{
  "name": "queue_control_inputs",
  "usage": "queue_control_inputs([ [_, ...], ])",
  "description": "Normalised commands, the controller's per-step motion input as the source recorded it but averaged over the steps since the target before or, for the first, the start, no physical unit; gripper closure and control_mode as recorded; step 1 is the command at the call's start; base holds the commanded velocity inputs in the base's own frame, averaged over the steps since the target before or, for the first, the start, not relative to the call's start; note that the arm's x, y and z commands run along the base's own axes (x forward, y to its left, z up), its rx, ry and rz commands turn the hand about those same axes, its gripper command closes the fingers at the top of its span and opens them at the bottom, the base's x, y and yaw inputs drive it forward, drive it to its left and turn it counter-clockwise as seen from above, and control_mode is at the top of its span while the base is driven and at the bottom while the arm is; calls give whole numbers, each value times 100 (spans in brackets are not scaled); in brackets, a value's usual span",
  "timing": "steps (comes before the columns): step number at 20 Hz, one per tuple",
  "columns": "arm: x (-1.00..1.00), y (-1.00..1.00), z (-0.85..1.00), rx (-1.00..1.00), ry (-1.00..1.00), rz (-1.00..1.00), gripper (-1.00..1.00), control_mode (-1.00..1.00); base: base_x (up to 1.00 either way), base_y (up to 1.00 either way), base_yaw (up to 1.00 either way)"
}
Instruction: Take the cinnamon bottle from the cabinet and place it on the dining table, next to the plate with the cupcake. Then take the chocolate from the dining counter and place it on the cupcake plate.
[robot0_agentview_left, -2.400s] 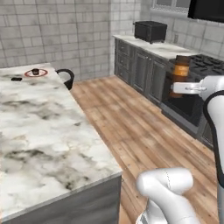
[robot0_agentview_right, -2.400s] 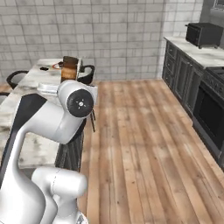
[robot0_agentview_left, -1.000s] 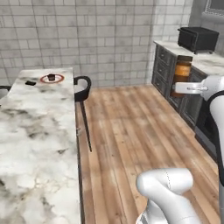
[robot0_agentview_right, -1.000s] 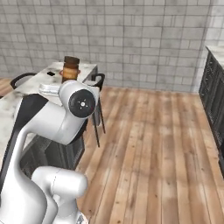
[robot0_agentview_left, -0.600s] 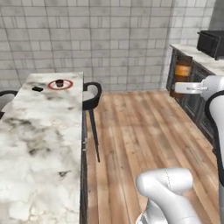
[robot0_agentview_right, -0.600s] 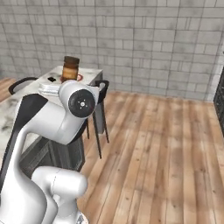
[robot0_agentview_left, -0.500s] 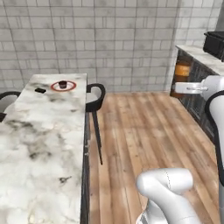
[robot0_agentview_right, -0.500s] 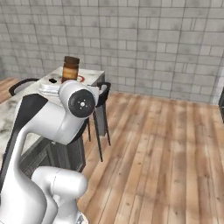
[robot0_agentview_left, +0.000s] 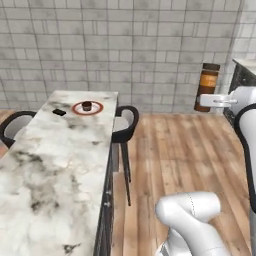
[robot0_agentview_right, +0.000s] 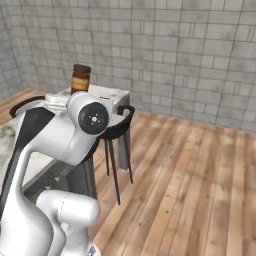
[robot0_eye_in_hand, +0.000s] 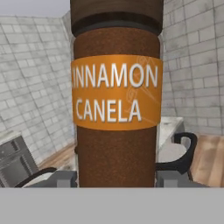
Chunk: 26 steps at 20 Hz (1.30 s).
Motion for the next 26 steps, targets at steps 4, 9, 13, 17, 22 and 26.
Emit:
queue_control_inputs([
  [4,0,0,0,0,0,0,100,100,65,-36,29],
  [9,0,0,0,0,0,0,100,100,62,-35,31],
  [13,0,0,0,0,0,0,100,100,63,-35,31],
  [17,0,0,0,0,0,0,100,100,59,-37,32],
  [22,0,0,0,0,0,0,100,100,56,-40,31],
  [26,0,0,0,0,0,0,100,100,50,-37,36],
])
